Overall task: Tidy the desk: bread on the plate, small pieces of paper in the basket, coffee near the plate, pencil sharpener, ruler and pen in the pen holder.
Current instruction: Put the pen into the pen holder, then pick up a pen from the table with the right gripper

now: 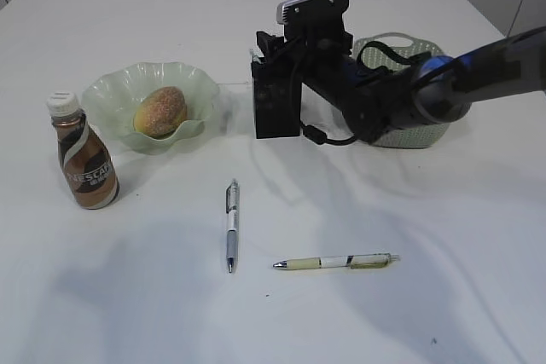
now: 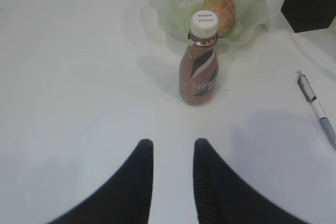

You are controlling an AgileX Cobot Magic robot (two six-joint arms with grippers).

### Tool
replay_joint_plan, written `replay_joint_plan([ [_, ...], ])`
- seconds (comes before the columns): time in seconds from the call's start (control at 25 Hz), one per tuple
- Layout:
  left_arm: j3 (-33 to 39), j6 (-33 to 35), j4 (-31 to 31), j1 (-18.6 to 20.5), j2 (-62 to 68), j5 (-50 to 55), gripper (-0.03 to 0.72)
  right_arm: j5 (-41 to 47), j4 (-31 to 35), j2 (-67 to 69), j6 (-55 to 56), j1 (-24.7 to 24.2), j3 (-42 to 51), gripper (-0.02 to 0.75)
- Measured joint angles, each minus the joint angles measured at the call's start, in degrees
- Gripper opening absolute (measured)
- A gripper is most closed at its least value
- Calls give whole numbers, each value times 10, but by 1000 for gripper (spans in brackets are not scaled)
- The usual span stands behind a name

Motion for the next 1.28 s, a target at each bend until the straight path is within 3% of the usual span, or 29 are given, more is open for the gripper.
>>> replay_joint_plan([
  [0.2,0,0,1,0,0,0,178,66,0,-47,0,0,0,408],
  [0.36,0,0,1,0,0,0,178,214,0,-107,7,0,0,407],
  [0.4,0,0,1,0,0,0,178,214,0,-107,7,0,0,407],
  [0.44,0,0,1,0,0,0,178,295,0,-134,7,0,0,407],
  [0.52,0,0,1,0,0,0,178,313,0,-134,7,0,0,407],
  [0.56,0,0,1,0,0,0,178,374,0,-167,7,0,0,401],
  [0.68,0,0,1,0,0,0,178,450,0,-193,7,0,0,394],
  [1.28,0,0,1,0,0,1,178,717,29,-295,1,0,0,393],
])
